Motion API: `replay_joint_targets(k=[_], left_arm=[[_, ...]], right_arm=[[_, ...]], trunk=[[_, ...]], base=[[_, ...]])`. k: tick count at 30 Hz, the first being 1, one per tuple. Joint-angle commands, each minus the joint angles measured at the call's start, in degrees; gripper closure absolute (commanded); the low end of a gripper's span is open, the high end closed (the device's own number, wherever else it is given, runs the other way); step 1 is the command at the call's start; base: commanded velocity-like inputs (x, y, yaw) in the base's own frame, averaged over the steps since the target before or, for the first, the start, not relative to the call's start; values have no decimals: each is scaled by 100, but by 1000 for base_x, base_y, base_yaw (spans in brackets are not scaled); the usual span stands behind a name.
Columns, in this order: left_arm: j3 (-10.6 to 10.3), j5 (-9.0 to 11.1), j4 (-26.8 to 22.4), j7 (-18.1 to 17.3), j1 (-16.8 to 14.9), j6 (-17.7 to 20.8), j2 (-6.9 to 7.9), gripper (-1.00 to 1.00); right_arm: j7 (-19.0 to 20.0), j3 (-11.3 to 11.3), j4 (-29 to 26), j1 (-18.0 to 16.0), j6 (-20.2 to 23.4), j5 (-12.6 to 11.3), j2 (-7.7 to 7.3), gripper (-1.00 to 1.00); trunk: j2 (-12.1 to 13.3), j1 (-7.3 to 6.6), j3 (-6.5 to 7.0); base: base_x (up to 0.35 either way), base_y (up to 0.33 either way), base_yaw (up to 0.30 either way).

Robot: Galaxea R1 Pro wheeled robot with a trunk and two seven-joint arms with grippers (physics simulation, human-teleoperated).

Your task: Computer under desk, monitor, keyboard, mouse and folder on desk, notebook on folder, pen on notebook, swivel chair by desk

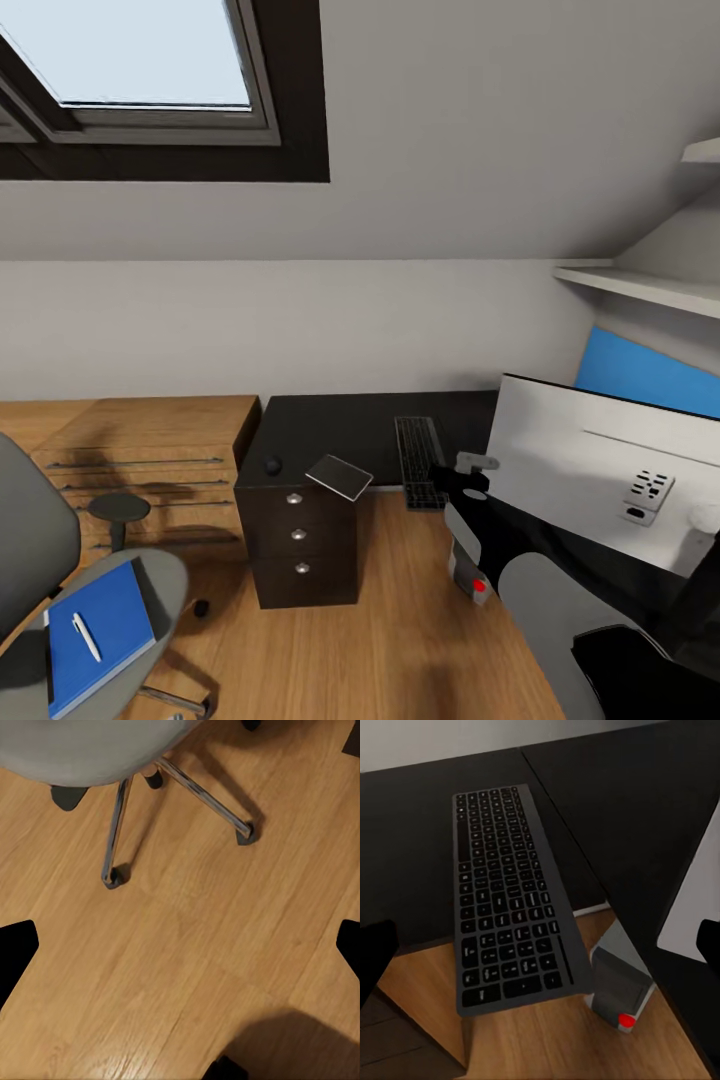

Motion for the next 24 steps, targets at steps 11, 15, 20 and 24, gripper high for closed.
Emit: replay_joint_targets(k=[11, 15, 20, 24], left_arm=[[-39, 45, 0, 20, -4, -18, -3, -100], [-39, 45, 0, 20, -4, -18, -4, -100], [-48, 45, 0, 20, -4, -18, -45, -100], [-83, 45, 0, 20, -4, -16, -70, -100]], right_arm=[[-32, 202, -6, 1, 18, -37, 147, -100], [-60, 481, -17, 3, 22, -8, 297, -100], [-97, 886, -215, -9, 86, 41, 509, -100], [-275, 1004, -767, -239, 560, 50, 581, -100]], trunk=[[-7, 1, -9], [-7, 1, -9], [-7, 1, -9], [-7, 1, -9]], base=[[6, 3, 0], [0, 0, 0], [0, 0, 0], [0, 0, 0]])
